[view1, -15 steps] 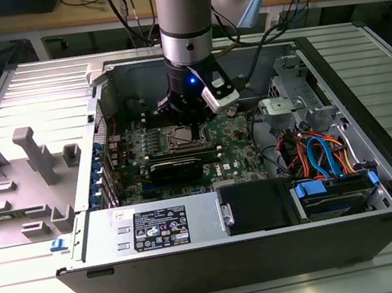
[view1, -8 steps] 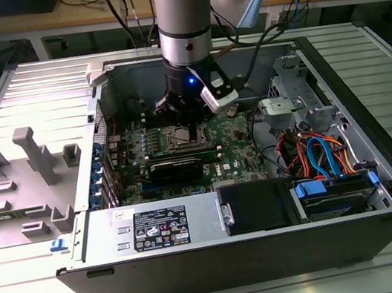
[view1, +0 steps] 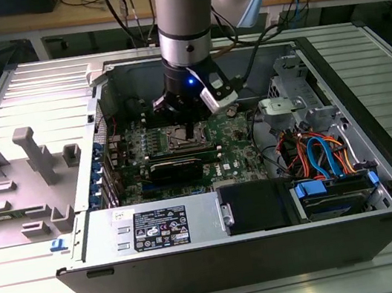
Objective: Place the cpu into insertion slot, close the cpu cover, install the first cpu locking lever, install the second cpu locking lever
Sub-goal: 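Install the second cpu locking lever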
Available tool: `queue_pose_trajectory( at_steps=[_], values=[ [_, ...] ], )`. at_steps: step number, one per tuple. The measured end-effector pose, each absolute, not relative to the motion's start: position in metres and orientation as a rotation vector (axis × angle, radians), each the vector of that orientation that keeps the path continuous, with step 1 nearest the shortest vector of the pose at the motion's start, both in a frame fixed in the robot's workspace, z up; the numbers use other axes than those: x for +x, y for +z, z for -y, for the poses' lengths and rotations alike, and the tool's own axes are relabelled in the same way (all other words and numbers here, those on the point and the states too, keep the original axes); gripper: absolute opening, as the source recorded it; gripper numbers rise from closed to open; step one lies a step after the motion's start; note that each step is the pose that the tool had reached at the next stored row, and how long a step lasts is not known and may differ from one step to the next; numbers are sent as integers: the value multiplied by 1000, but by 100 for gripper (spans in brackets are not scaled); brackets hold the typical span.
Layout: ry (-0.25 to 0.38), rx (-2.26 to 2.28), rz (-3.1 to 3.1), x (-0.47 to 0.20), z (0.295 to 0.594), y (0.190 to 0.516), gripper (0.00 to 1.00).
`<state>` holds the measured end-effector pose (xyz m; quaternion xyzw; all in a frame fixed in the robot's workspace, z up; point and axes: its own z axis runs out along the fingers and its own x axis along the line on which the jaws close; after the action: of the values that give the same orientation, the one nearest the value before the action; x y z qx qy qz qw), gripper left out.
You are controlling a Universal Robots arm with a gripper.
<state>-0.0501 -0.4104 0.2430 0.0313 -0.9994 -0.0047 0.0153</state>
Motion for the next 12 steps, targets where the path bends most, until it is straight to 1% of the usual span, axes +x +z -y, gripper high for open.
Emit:
queue_pose_trajectory(
  at_steps=[12],
  values=[
    [-16,102,3065,-54,419,243,11]
  ],
)
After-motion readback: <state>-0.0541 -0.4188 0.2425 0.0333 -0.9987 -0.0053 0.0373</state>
